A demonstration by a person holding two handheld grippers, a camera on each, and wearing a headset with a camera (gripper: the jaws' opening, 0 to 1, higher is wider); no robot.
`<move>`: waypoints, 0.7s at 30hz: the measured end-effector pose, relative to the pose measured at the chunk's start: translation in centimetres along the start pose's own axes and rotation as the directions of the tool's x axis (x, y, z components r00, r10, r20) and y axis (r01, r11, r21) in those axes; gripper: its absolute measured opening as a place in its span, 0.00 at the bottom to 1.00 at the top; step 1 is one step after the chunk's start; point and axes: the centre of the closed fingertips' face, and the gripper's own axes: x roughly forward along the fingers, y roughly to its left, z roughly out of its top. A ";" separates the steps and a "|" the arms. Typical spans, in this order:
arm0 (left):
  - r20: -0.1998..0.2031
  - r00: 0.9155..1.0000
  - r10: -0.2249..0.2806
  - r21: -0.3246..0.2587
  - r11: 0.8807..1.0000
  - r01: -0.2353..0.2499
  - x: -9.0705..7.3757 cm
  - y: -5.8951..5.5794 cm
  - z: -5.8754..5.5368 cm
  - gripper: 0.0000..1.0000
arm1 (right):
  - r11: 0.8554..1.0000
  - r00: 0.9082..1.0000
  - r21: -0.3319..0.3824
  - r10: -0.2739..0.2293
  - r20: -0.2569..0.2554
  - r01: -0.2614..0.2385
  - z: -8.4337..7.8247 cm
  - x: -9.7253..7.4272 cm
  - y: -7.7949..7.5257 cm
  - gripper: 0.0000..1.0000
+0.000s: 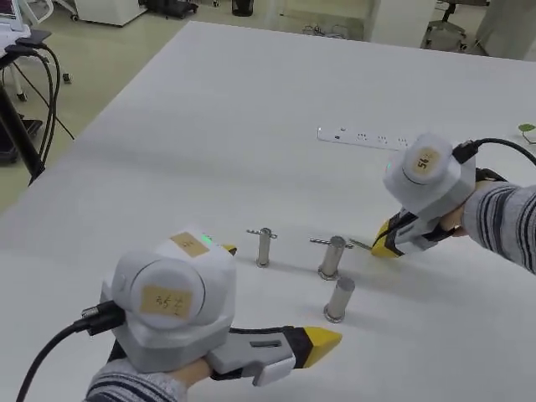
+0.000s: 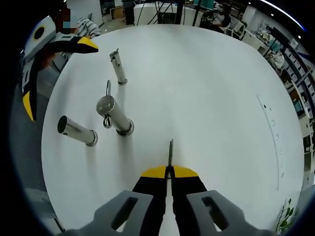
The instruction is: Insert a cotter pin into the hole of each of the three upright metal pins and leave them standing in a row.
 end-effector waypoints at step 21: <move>-0.004 0.998 -0.061 0.012 0.998 0.061 0.0 -1.5 0.6 0.78 | 0.989 0.984 -0.075 -0.116 0.134 0.127 0.7 -6.4 2.4 0.00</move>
